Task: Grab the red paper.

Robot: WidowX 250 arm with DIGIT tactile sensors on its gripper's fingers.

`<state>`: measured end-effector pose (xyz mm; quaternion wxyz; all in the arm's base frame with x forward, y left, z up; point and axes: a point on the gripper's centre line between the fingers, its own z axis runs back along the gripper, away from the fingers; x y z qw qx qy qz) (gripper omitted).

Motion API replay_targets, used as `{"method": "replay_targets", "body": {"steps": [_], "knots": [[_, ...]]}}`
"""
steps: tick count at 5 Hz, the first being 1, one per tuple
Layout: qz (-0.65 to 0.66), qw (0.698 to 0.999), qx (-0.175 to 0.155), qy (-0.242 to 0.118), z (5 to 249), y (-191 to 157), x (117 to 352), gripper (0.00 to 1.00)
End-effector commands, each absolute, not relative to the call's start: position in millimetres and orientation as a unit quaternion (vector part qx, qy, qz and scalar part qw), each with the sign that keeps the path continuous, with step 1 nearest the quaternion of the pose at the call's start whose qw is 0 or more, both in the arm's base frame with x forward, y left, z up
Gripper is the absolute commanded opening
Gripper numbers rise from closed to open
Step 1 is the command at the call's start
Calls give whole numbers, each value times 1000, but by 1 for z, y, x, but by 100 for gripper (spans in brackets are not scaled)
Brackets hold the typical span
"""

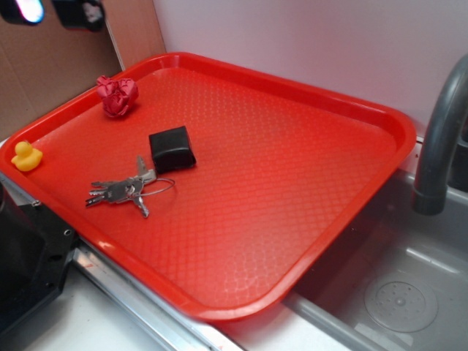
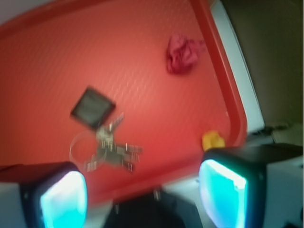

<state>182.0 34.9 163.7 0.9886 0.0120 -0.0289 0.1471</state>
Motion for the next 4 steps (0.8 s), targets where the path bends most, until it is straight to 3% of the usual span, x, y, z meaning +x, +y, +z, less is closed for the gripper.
{"method": "replay_targets", "body": {"steps": [1, 3, 4], "knots": [[269, 959, 70, -60, 140, 59, 215, 100], [269, 959, 70, -60, 140, 59, 215, 100], [384, 916, 74, -87, 121, 73, 210, 100]]}}
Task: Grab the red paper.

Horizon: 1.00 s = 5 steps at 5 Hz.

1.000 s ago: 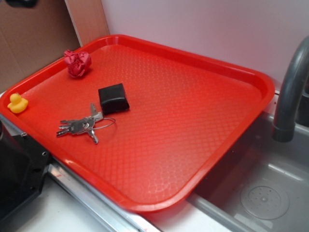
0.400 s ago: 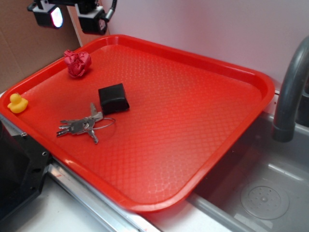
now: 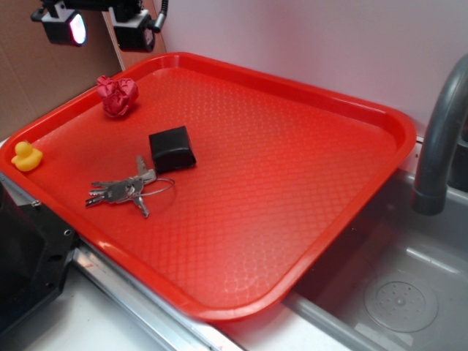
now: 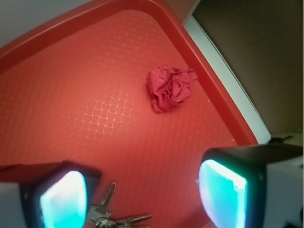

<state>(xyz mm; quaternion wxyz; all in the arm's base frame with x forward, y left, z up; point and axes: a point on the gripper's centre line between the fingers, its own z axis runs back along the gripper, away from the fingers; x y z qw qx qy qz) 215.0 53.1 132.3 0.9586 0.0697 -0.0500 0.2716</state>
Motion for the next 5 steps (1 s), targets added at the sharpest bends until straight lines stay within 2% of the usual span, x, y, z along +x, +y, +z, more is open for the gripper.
{"method": "replay_targets", "body": {"steps": [1, 2, 3, 5], "knots": [[458, 880, 90, -93, 102, 83, 200, 100], [496, 860, 77, -94, 82, 99, 199, 100], [494, 862, 85, -82, 70, 109, 222, 100], [481, 868, 103, -69, 63, 113, 257, 100]]}}
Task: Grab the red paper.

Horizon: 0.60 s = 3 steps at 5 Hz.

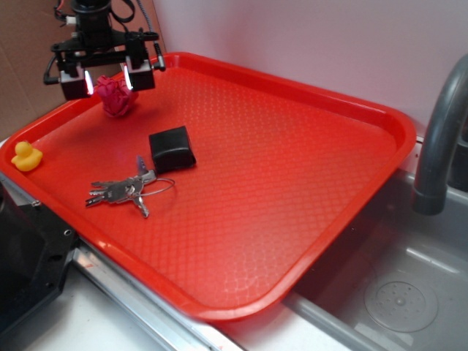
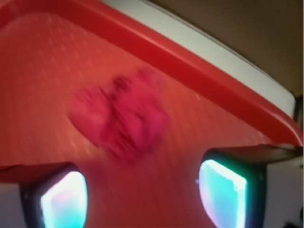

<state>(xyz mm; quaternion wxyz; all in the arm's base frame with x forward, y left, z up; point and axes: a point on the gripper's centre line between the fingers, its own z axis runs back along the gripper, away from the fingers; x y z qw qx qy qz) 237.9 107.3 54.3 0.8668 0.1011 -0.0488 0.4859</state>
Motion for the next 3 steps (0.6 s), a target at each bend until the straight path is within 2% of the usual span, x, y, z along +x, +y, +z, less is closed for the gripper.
{"method": "replay_targets", "body": {"steps": [1, 3], "knots": [[473, 872, 110, -65, 55, 113, 259, 100], [462, 877, 118, -62, 47, 116, 259, 100]]}}
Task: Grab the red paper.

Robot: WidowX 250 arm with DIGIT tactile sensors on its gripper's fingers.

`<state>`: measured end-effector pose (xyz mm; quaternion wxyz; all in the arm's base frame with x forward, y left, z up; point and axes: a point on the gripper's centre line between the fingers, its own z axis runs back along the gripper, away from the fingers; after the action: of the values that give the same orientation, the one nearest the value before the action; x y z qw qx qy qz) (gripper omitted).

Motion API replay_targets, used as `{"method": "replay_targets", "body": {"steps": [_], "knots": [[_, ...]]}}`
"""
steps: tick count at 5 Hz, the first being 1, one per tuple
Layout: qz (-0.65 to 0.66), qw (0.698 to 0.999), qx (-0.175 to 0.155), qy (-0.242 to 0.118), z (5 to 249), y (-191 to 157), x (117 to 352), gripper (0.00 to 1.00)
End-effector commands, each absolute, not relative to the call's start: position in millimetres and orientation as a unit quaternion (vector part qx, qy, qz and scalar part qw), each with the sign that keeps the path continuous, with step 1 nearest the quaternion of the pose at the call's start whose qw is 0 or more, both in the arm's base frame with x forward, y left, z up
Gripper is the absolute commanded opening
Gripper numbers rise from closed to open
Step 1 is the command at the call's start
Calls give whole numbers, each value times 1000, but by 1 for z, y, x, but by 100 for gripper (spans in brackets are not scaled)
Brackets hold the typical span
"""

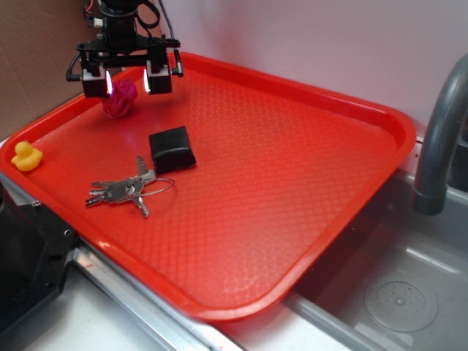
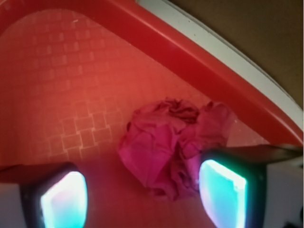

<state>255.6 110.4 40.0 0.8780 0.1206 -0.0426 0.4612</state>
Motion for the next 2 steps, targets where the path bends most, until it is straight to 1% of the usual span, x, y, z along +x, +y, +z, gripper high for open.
{"method": "replay_targets", "body": {"steps": [1, 2], "knots": [[450, 883, 118, -64, 45, 115, 265, 100], [439, 887, 131, -62, 39, 116, 270, 100]]}}
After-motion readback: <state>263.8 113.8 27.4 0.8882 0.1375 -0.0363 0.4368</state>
